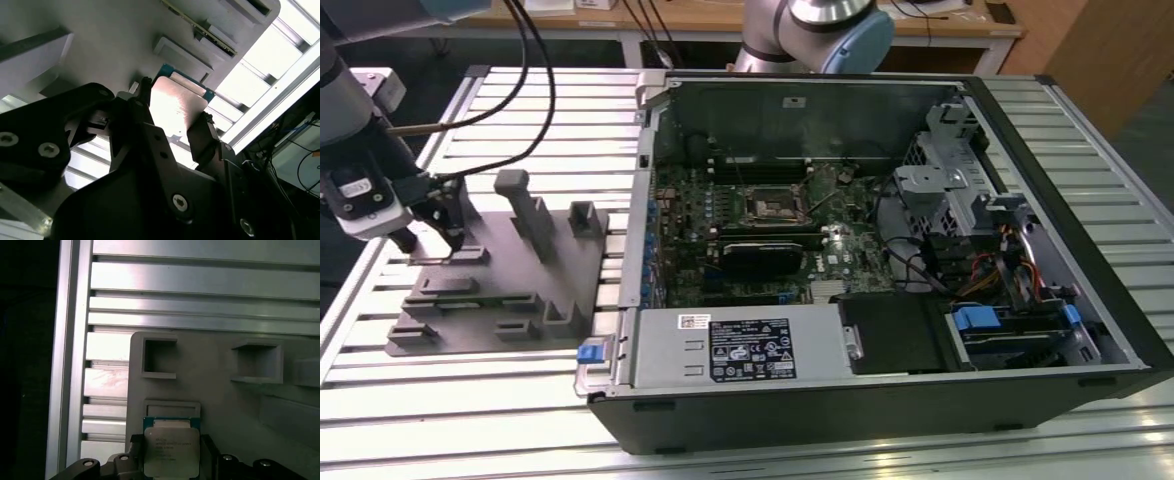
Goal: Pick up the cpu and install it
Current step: 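Pick up the cpu and move it towards the insertion slot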
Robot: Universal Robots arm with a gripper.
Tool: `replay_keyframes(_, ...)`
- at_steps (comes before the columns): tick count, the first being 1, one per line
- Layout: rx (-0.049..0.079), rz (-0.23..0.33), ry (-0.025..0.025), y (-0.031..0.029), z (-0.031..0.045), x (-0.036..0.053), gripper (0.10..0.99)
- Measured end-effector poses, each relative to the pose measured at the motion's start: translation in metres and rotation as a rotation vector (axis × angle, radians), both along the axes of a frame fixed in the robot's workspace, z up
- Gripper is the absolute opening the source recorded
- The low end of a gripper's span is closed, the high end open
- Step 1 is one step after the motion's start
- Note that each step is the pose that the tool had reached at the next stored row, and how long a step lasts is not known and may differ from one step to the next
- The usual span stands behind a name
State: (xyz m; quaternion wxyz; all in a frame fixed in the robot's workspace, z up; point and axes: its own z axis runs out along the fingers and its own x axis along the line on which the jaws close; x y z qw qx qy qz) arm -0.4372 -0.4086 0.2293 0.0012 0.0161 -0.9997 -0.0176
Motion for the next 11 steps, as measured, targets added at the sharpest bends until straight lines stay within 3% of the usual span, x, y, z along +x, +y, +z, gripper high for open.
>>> replay_keyframes(11,0.0,0.0,0.0,0.0,0.0126,0.0,0.541)
